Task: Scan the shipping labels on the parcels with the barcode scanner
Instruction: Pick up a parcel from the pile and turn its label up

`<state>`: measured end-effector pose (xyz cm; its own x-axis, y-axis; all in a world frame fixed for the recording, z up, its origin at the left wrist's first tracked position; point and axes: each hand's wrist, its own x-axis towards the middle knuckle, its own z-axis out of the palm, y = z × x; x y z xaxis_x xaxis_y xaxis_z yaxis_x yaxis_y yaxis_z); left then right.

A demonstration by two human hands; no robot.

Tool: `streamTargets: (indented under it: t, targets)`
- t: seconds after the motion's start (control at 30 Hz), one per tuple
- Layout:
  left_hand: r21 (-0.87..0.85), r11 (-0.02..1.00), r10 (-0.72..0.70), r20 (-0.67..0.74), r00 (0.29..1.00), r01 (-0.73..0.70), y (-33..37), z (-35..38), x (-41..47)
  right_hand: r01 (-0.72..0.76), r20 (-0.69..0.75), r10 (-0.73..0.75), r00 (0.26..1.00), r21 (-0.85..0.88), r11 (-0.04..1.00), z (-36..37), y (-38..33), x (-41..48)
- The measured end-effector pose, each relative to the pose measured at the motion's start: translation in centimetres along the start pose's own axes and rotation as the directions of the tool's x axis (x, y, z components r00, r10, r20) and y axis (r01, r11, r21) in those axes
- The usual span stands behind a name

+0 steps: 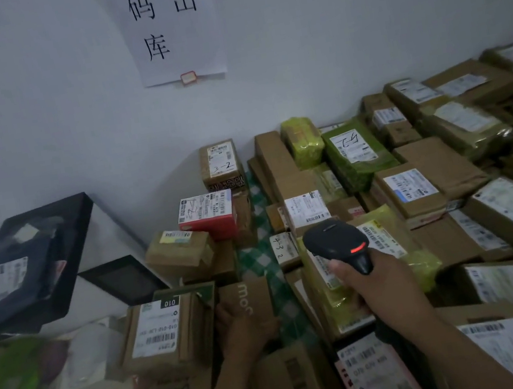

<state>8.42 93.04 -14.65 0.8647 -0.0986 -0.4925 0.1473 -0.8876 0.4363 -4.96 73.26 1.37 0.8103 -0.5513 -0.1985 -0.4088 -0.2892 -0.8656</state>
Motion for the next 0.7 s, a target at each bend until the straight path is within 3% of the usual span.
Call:
streamTargets:
  t: [0.3,0.47,0.53,0.63,0.7]
  targets:
    - [0.024,1.0,0.017,-0.038,0.999,-0.016,2.0,-0.7,-1.4,-0.011,0.002,0.011,1.0,0.026,1.0,-0.2,-0.2,-0.4]
    - [-0.267,0.952,0.132,-0.079,0.988,-0.149,3.5,-3.8,-3.5,0.018,0.009,-0.019,1.0,0.052,0.998,-0.5,-0.3,-1.7]
    - [-0.466,0.872,0.145,-0.047,0.988,-0.15,3.6,-6.0,-5.0,0.016,0.039,-0.02,0.999,0.095,0.995,-0.6,-0.6,-2.3]
    - [-0.816,0.565,0.267,0.041,0.963,-0.122,3.7,-8.4,-9.0,0.026,0.058,-0.039,0.998,0.207,0.978,-0.5,-1.7,-3.4]
    - [-0.899,0.426,0.395,0.082,0.915,-0.103,3.8,-9.7,-11.5,-0.016,0.072,-0.006,0.997,0.305,0.952,-0.4,-2.5,-4.2]
